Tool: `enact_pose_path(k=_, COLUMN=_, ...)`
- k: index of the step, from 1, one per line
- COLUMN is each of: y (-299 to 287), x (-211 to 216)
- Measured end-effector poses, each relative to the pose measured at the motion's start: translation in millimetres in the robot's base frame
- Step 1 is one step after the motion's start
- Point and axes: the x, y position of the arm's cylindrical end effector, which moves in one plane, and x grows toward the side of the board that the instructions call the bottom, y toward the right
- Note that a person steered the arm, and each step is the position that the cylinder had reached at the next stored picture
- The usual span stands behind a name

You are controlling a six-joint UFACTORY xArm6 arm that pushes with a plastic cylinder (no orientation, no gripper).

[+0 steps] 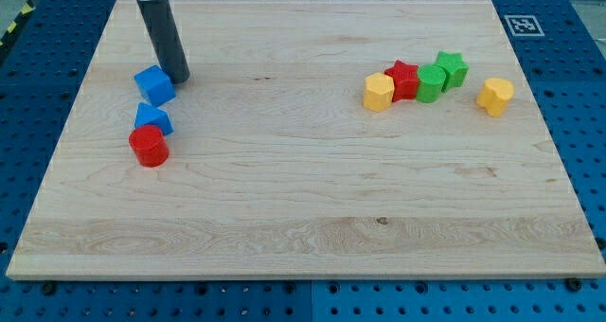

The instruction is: Place the arm to the right of the yellow heart

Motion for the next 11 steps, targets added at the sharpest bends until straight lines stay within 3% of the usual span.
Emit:
enact_pose_path(k=2, y=0, x=14)
enact_pose_path(k=3, y=28, x=14)
enact_pose_path(k=5, y=150, x=42)
enact_pose_path(k=6, y=232, x=86)
enact_pose_path(k=8, y=433, x=106)
enact_pose_path(k=9, y=474, x=104)
enact_pose_path(k=11, y=476, x=61)
